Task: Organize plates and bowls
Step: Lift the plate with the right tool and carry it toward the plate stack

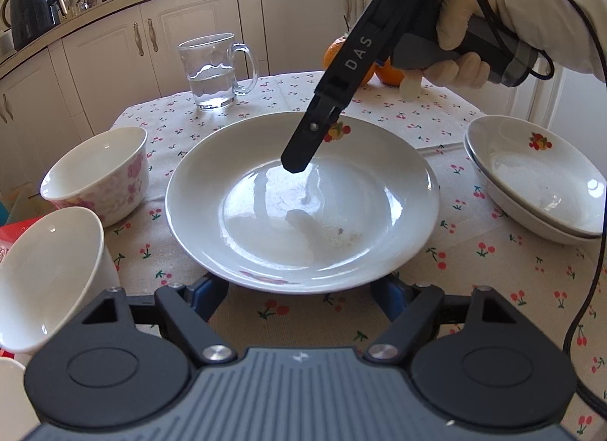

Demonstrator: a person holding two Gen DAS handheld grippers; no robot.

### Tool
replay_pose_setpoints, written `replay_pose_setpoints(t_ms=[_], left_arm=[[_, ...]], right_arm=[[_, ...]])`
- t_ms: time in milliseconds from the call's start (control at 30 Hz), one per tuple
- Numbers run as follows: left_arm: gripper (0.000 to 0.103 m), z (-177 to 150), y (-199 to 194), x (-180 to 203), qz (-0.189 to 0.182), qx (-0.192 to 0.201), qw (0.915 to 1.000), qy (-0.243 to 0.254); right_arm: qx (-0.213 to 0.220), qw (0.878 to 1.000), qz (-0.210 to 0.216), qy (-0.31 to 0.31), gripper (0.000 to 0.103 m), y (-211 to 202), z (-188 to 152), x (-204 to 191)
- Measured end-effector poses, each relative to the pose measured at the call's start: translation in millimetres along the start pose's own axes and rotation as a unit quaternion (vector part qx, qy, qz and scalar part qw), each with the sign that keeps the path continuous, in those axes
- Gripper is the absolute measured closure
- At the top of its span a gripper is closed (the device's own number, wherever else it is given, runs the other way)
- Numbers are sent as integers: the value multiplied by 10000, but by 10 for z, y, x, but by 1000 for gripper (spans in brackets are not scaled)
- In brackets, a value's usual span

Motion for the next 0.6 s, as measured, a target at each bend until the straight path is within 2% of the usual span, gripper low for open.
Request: replay_pose_setpoints(t_ms=[600], left_arm=[[22,-73,-550,288,-339,21,9986,398]], right_arm=[[230,9994,-217,135,23,-443,-291,-548]])
Point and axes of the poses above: each gripper's, at about its wrist camera, not at the fingertips, and y roughly the way its jaws point, x to its right, z to its top, the point moved 10 cm from there along y, roughly the way its jaws point, and after that the axes turned 9 degrees about -y, right-handed, at the moved point
